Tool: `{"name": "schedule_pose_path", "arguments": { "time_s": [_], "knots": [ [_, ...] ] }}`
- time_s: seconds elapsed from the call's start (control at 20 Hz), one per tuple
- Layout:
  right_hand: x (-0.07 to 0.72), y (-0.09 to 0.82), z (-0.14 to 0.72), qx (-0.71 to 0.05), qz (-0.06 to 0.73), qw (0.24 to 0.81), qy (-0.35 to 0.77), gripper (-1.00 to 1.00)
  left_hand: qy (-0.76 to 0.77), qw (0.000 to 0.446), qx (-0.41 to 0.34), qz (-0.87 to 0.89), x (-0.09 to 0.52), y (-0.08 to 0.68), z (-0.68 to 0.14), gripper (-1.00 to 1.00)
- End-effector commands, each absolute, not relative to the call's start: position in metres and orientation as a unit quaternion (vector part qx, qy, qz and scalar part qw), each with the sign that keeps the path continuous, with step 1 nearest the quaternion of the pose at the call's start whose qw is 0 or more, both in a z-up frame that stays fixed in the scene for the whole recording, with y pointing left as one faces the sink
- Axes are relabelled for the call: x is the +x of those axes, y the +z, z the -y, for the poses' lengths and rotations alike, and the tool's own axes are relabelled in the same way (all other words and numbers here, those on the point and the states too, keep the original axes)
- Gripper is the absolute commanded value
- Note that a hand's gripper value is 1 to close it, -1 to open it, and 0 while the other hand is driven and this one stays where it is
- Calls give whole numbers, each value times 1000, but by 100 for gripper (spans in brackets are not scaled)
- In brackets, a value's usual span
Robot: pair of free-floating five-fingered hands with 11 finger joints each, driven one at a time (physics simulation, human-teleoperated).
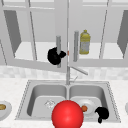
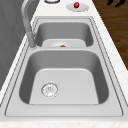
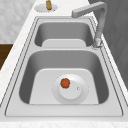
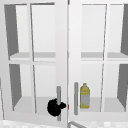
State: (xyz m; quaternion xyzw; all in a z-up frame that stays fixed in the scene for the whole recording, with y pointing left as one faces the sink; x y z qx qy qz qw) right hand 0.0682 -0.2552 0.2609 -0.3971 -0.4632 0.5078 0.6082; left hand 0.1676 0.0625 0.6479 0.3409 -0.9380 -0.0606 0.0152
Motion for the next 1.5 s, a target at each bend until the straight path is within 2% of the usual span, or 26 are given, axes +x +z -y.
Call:
{"name": "schedule_pose_path", "arguments": {
  "time_s": [0.0,0.15,0.3,0.85,1.45],
  "knots": [
    [68,261,255,-397,463,608,508,0,-36,24,341,939,139,633,-87,100],
    [68,261,255,-397,463,608,508,0,-22,31,312,949,122,631,-101,100],
    [68,261,255,-397,463,608,508,0,-45,10,279,959,119,644,-122,100],
    [68,261,255,-397,463,608,508,0,-46,3,115,992,95,649,-182,100],
    [68,261,255,-397,463,608,508,0,-43,10,-12,999,55,648,-238,100]
  ]
}}
